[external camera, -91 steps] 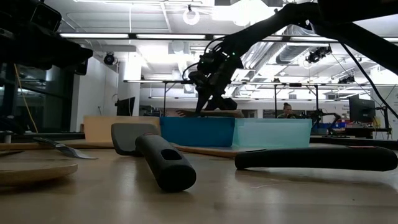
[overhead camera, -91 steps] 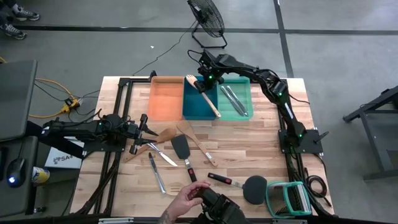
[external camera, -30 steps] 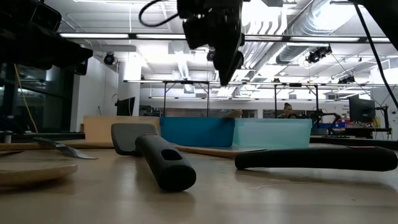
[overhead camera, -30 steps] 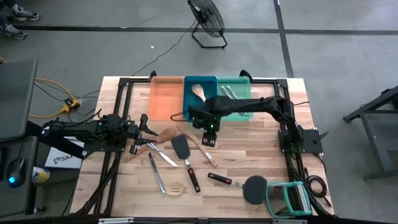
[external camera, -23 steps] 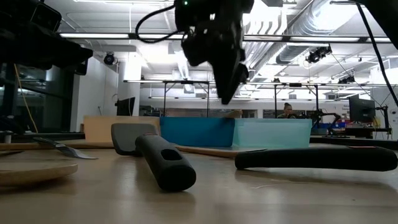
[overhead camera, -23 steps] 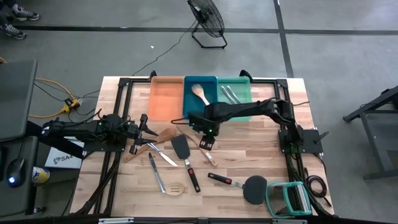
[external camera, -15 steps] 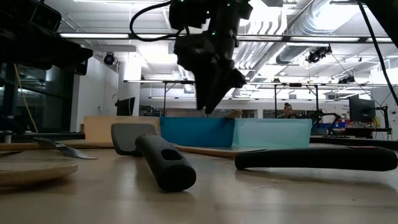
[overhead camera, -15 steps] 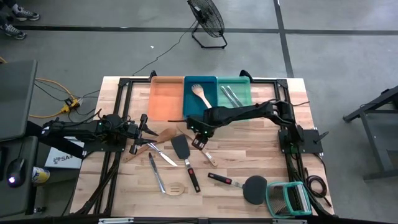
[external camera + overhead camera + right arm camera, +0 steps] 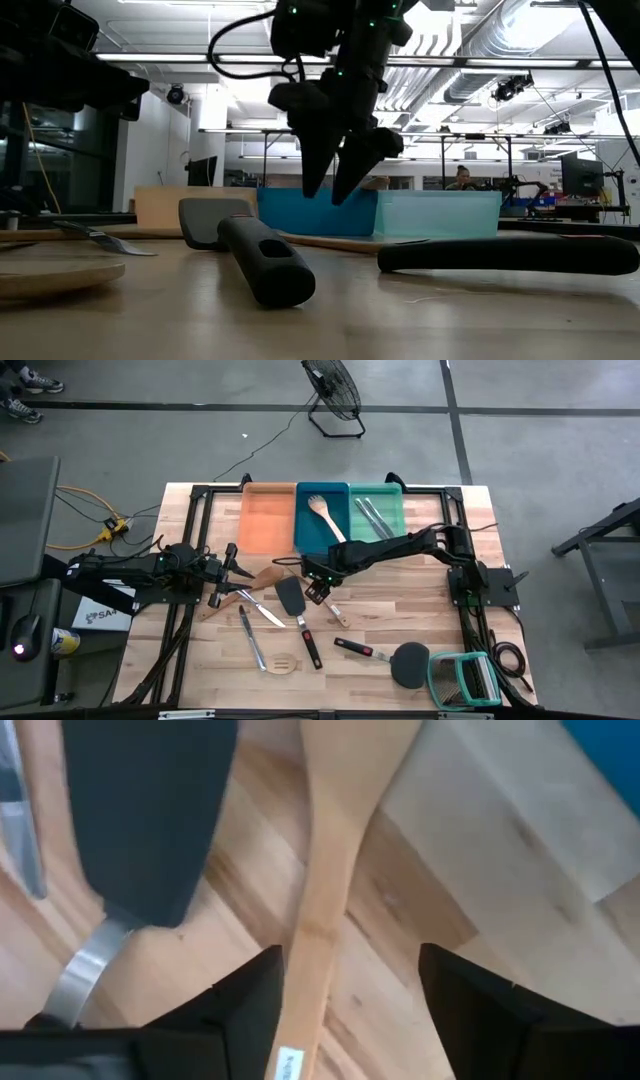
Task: Pick & Place Kitchen Items
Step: Put the brown wooden spatula into the blue bin
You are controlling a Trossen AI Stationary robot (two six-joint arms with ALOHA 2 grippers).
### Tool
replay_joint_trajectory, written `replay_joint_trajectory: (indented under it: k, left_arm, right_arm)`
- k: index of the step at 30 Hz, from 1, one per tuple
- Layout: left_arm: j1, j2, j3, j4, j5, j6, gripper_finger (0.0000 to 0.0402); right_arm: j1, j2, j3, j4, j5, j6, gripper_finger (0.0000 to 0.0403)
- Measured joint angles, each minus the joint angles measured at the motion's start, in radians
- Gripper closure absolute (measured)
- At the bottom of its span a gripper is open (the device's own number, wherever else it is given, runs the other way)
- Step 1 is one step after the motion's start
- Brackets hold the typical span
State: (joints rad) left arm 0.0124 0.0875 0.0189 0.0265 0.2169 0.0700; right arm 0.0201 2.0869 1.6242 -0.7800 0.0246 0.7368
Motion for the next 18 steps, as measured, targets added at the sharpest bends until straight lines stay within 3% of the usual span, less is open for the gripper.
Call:
replay_joint_trajectory:
  k: [18]
  left_arm:
    - [0.000,0.000,0.000,0.000,0.001,0.000,0.0277]
  right_arm:
    - [0.033,0.082,-0.002,0.053,-0.009,0.069,0.0193]
